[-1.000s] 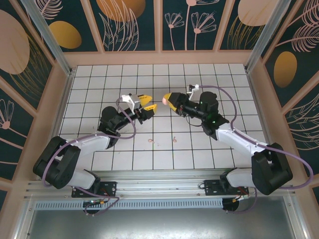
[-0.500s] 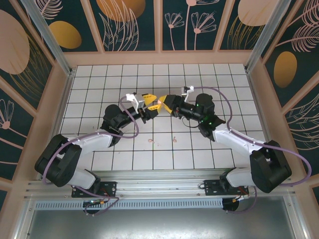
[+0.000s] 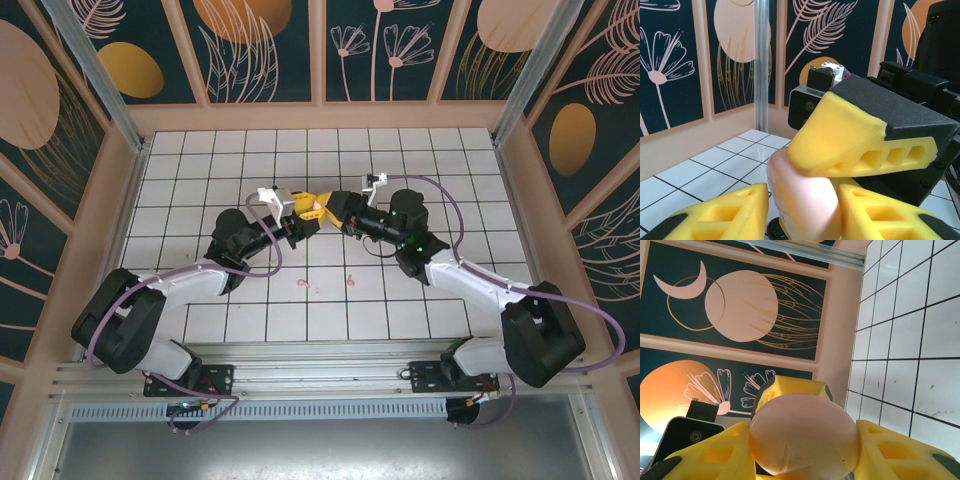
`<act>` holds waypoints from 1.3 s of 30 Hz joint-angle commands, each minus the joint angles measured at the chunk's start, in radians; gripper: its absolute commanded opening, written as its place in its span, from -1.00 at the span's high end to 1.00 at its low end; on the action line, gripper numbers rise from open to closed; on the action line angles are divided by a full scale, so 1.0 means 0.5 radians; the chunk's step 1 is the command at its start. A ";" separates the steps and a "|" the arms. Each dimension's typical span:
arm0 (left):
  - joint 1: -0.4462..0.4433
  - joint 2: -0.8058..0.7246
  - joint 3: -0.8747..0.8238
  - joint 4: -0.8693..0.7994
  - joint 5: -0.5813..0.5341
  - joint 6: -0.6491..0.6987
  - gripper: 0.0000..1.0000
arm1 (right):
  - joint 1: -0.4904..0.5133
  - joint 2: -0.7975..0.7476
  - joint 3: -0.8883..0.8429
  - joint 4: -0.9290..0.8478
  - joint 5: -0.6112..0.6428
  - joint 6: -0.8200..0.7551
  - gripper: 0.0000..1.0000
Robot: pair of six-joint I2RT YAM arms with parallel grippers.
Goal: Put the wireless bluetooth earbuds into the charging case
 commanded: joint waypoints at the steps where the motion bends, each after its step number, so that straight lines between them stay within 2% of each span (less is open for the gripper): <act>1: -0.010 0.016 0.049 -0.013 -0.035 -0.023 0.26 | 0.027 -0.007 0.042 0.120 0.017 0.005 0.17; 7: -0.010 0.010 0.065 -0.076 -0.045 -0.038 0.52 | 0.034 -0.014 0.040 0.121 0.017 -0.010 0.14; 10: -0.010 0.001 0.084 -0.130 -0.024 -0.036 0.61 | 0.032 -0.039 0.032 0.071 0.031 -0.066 -0.01; 14: -0.010 -0.017 0.097 -0.203 0.038 -0.010 0.65 | -0.009 -0.164 0.017 -0.152 0.088 -0.298 -0.26; 17: -0.008 -0.018 0.130 -0.275 0.160 0.036 0.65 | -0.072 -0.302 0.017 -0.430 0.113 -0.594 -0.30; 23: -0.010 -0.008 0.216 -0.490 0.409 0.179 0.65 | -0.185 -0.503 0.164 -0.999 0.035 -1.501 -0.24; 29: -0.010 -0.006 0.273 -0.668 0.599 0.350 0.66 | -0.201 -0.491 0.446 -1.516 -0.140 -2.553 -0.18; 35: -0.010 -0.015 0.313 -0.787 0.746 0.473 0.65 | -0.197 -0.467 0.617 -2.038 -0.324 -3.854 -0.05; 39: -0.010 -0.029 0.318 -0.827 0.782 0.511 0.66 | -0.201 -0.383 0.754 -2.216 -0.239 -4.212 -0.06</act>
